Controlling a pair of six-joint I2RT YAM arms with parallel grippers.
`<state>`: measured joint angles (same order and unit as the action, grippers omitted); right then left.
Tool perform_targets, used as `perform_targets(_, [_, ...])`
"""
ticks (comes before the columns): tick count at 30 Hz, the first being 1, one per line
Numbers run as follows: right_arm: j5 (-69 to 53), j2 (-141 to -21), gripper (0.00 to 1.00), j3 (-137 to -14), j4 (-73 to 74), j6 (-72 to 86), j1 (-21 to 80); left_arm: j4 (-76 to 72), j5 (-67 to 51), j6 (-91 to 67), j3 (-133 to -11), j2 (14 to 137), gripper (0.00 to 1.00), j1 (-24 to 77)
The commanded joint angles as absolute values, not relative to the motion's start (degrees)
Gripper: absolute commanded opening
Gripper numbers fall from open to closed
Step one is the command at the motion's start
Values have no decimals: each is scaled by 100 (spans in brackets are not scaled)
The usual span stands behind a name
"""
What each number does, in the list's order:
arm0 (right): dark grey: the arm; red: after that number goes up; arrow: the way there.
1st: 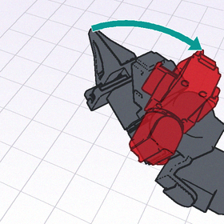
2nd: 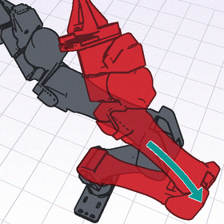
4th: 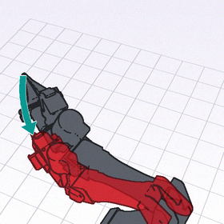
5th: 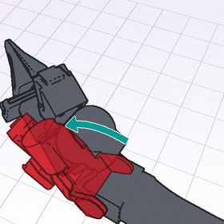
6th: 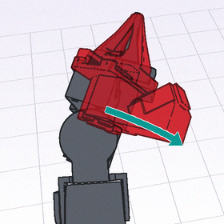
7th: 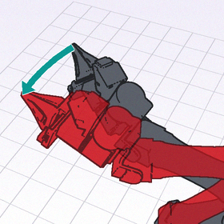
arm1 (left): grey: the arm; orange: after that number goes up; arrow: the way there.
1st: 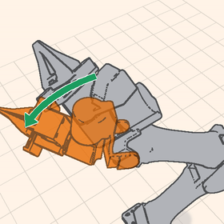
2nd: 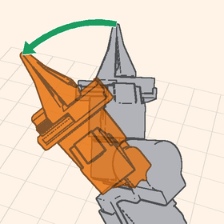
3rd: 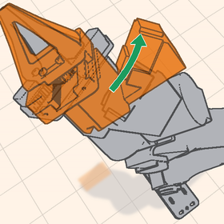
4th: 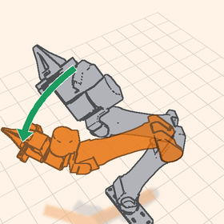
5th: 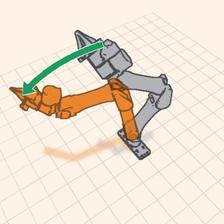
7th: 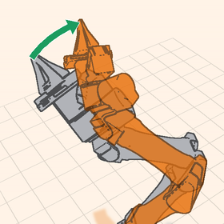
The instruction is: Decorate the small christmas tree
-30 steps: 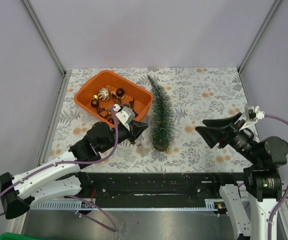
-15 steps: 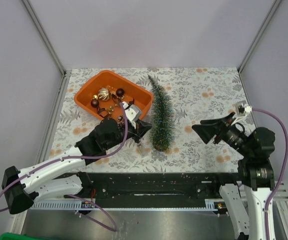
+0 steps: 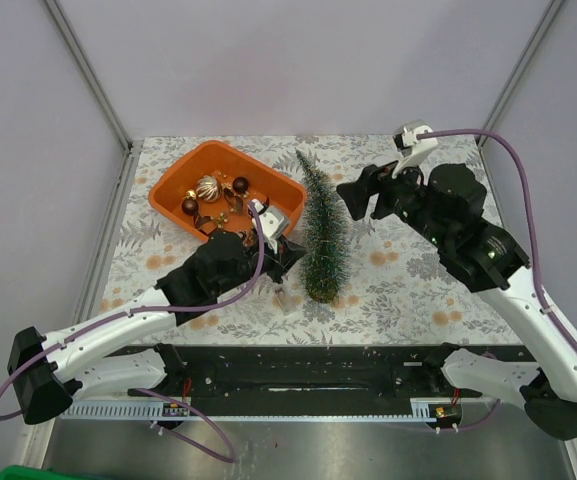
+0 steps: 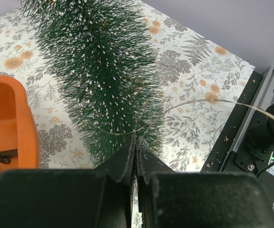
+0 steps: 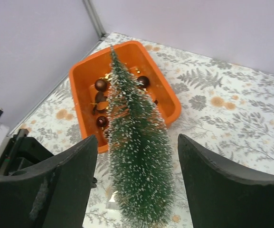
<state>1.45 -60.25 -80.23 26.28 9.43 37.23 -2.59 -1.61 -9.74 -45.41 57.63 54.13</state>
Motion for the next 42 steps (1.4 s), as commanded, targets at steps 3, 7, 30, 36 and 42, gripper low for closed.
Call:
perform_targets(3, [1132, -4932, 71, -7438, 2346, 826, 4453, -387, -272, -1081, -4843, 5686, 4, 5317])
perform_targets(7, [3535, -5157, 73, -7049, 2383, 372, 6612, -395, -316, -1142, -4781, 5686, 5, 5309])
perform_targets(30, [7495, -6055, 72, -6558, -463, -982, 11635, -326, -246, -1222, -4605, 5520, 5, 5273])
perform_targets(36, [7639, -6372, 70, -5855, -1353, -741, 12129, -290, -246, -1248, -4614, 5484, 5, 5247])
perform_targets(42, [7095, -5819, 63, -4152, -4215, -1888, 11761, -220, -229, -1266, -4614, 5423, 5, 5247])
